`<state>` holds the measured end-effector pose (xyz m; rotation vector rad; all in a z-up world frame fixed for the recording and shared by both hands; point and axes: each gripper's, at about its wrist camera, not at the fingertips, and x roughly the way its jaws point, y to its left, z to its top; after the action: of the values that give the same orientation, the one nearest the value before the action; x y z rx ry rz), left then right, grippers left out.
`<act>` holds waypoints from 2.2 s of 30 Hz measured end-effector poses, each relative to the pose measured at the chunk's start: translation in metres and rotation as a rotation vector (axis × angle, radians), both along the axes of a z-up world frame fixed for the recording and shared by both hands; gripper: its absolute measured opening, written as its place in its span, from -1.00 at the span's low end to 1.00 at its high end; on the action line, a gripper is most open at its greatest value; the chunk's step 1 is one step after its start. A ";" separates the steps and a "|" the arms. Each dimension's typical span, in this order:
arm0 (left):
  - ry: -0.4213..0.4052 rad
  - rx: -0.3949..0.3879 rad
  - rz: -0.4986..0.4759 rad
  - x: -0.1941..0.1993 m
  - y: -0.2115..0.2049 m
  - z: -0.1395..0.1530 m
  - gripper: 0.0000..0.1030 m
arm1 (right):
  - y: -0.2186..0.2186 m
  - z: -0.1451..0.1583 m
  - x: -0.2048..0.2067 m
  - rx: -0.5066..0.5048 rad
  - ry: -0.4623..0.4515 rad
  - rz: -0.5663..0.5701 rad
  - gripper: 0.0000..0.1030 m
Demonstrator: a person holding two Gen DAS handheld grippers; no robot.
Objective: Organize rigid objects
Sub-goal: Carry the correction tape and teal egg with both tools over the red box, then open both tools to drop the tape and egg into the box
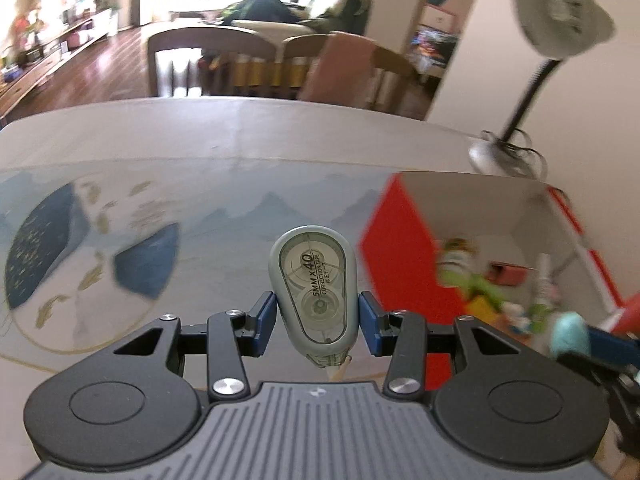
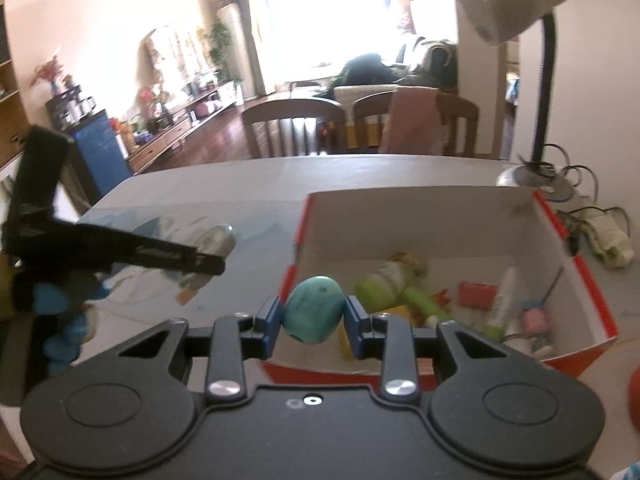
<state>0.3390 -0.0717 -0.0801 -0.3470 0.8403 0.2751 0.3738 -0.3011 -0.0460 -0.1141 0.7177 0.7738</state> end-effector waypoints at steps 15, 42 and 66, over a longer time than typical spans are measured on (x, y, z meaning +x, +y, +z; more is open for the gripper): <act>-0.019 0.006 -0.270 0.081 -0.085 0.020 -0.15 | -0.039 -0.023 0.040 -0.078 -0.012 -0.143 -0.37; 0.198 0.024 -0.433 0.194 -0.141 -0.053 -0.15 | -0.032 -0.073 0.075 -0.245 0.070 -0.150 -0.37; 0.152 -0.024 -0.398 0.171 -0.122 -0.038 0.07 | -0.034 -0.061 0.074 -0.189 0.089 -0.192 -0.11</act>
<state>0.5101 -0.1937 -0.1181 -0.1760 1.0423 -0.0808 0.4473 -0.3349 -0.1070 -0.1802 0.8729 0.5293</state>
